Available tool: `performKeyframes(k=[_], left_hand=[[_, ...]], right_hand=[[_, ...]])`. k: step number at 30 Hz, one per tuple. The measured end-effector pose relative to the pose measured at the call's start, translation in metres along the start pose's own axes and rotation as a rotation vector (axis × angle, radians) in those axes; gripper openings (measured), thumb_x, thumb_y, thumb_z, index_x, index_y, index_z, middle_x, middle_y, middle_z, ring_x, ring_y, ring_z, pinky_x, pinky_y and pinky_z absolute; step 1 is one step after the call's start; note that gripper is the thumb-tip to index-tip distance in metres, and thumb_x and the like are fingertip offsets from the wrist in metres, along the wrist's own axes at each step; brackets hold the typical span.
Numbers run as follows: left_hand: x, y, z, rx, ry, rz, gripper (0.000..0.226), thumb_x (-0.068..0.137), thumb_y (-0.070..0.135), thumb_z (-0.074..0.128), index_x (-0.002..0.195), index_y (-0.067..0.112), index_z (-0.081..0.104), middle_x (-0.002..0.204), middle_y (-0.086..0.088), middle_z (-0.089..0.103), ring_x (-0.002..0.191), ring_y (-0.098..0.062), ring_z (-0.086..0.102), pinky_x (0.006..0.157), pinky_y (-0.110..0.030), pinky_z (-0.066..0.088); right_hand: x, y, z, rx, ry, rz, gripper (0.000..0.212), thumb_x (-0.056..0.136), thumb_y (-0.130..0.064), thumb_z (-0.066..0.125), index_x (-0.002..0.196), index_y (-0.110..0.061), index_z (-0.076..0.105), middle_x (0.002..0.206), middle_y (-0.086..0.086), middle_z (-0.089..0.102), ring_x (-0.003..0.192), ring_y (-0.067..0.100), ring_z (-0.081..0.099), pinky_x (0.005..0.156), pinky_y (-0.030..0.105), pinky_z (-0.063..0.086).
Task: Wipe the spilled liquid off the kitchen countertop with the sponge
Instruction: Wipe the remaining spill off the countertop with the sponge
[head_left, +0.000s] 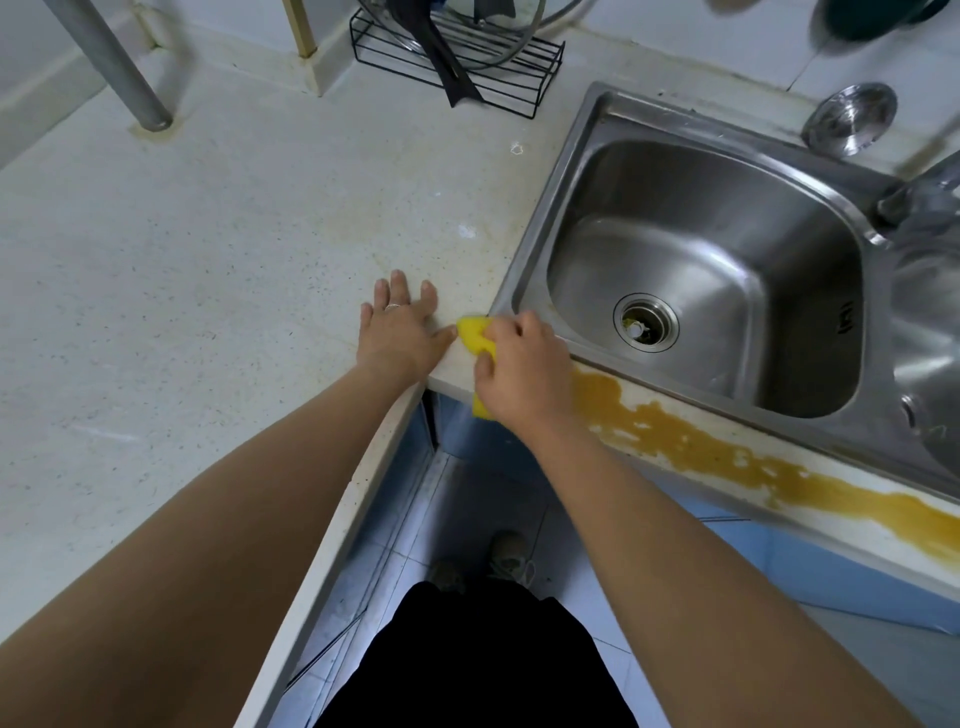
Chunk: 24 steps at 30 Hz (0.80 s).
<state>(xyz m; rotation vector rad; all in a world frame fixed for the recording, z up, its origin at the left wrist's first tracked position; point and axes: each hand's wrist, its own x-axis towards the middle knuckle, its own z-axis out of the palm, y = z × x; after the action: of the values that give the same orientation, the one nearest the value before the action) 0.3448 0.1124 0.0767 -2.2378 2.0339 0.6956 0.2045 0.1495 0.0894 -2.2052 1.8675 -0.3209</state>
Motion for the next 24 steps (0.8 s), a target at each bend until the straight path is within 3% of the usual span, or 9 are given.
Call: performKeyframes(k=[4,8,11,13,16,21,24], left_hand=[[0.000,0.001,-0.001,-0.008,0.004,-0.002,0.063,0.098,0.045,0.036,0.150,0.019,0.013,0.158,-0.014,-0.009,0.145,-0.031,-0.010,0.118,-0.044,0.002],[-0.001,0.004,0.000,-0.013,0.000,-0.020,0.064,0.098,0.045,0.036,0.151,0.018,0.011,0.158,-0.014,-0.009,0.145,-0.031,-0.010,0.118,-0.044,0.001],[-0.001,0.003,-0.001,-0.016,0.007,-0.011,0.065,0.098,0.045,0.036,0.151,0.019,0.011,0.158,-0.014,-0.010,0.145,-0.031,-0.011,0.118,-0.044,0.000],[-0.001,0.002,-0.001,-0.016,0.009,-0.006,0.065,0.098,0.045,0.037,0.151,0.019,0.011,0.158,-0.015,-0.010,0.145,-0.032,-0.011,0.117,-0.044,0.000],[0.000,0.004,-0.001,-0.007,0.006,-0.011,0.065,0.098,0.045,0.037,0.151,0.018,0.010,0.158,-0.016,-0.010,0.145,-0.032,-0.011,0.118,-0.045,0.001],[-0.002,0.006,-0.001,-0.002,0.003,-0.026,0.064,0.098,0.043,0.036,0.151,0.018,0.010,0.158,-0.015,-0.009,0.145,-0.032,-0.009,0.118,-0.044,0.001],[-0.002,0.005,-0.001,0.007,0.006,-0.015,0.064,0.098,0.045,0.036,0.151,0.018,0.011,0.158,-0.015,-0.009,0.145,-0.032,-0.009,0.118,-0.044,0.002]], right_hand=[[-0.007,0.020,-0.009,0.046,0.043,0.221,0.020,0.088,-0.022,0.046,0.103,-0.008,0.050,0.106,0.009,0.050,0.089,0.020,0.046,0.073,0.030,0.037],[0.000,-0.008,0.000,0.033,0.011,0.060,0.027,0.088,-0.019,0.049,0.112,-0.006,0.050,0.113,0.011,0.048,0.101,0.025,0.046,0.084,0.033,0.038],[-0.004,0.005,-0.004,-0.020,-0.001,-0.005,0.025,0.088,-0.021,0.047,0.110,-0.008,0.051,0.109,0.009,0.049,0.092,0.021,0.046,0.074,0.029,0.034],[-0.011,0.029,-0.012,0.018,0.011,0.151,0.020,0.085,-0.022,0.047,0.100,-0.009,0.051,0.100,0.007,0.050,0.081,0.020,0.044,0.066,0.028,0.031],[-0.013,0.042,-0.020,0.057,0.043,0.354,0.020,0.083,-0.023,0.048,0.096,-0.008,0.053,0.096,0.008,0.050,0.084,0.025,0.049,0.065,0.029,0.033],[0.002,-0.010,0.001,0.056,-0.002,0.049,0.030,0.088,-0.024,0.050,0.113,-0.007,0.053,0.115,0.011,0.048,0.101,0.025,0.047,0.085,0.035,0.038],[-0.003,0.001,-0.002,-0.005,-0.005,0.046,0.029,0.089,-0.025,0.048,0.114,-0.010,0.053,0.114,0.008,0.049,0.103,0.024,0.047,0.085,0.033,0.036]])
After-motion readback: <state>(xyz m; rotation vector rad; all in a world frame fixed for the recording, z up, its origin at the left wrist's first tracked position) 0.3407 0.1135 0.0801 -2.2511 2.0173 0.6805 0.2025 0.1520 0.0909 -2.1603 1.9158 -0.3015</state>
